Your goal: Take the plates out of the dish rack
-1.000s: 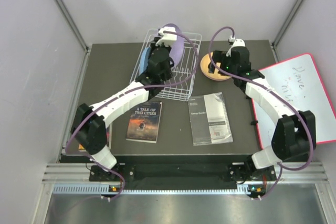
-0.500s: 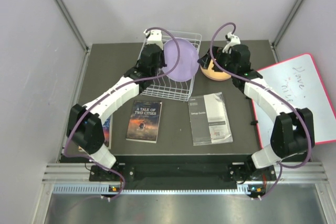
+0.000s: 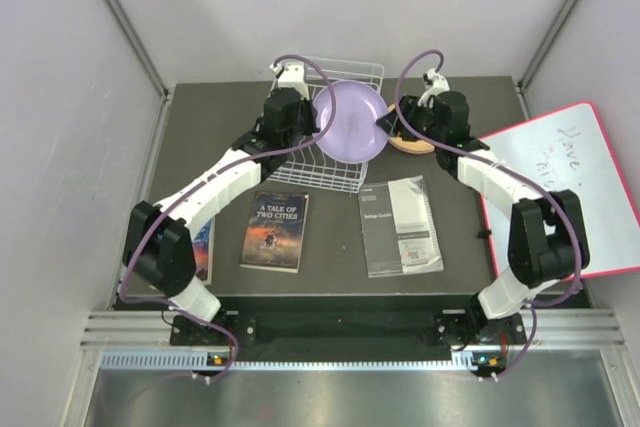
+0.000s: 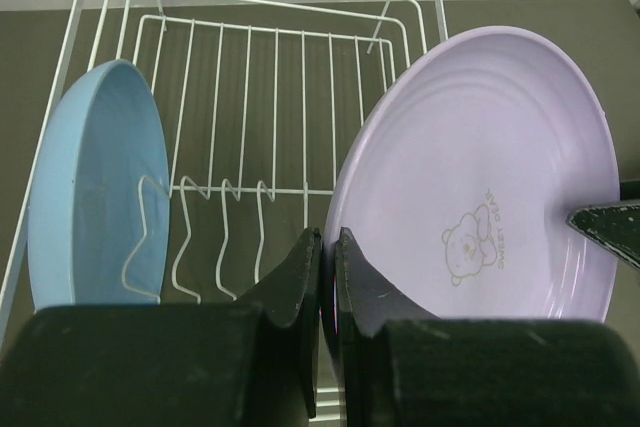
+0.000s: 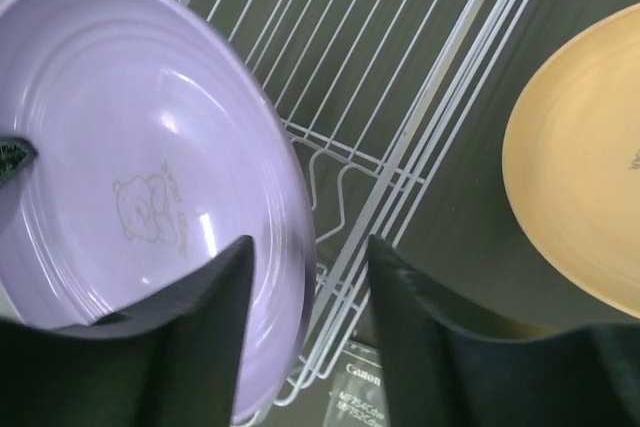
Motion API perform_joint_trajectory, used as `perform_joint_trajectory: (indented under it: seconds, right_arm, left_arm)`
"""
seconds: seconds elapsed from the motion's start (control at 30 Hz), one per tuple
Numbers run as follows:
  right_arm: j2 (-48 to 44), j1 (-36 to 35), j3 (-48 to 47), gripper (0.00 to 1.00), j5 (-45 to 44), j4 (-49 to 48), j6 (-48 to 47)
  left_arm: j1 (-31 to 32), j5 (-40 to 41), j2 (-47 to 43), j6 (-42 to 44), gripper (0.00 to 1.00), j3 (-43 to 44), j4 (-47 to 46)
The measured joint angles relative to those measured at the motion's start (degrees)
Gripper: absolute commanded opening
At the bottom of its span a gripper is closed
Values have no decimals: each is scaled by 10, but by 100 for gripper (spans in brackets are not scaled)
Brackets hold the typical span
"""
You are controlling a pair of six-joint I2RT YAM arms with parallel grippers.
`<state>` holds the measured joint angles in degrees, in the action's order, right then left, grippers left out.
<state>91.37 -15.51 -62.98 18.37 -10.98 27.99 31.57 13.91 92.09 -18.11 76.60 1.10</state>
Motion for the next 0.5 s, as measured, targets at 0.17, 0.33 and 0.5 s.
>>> perform_joint_trajectory:
  seconds: [0.17, 0.33, 0.5]
  right_arm:
    - [19, 2, 0, 0, 26, -12, 7]
    - [21, 8, 0, 0, 40, -23, 20]
    - [14, 19, 8, 0, 20, -14, 16]
  left_arm:
    - [-1, -11, -4, -3, 0, -11, -7]
    - [-7, -19, -5, -7, 10, -23, -20]
    - [-7, -25, -14, 3, 94, -44, -45]
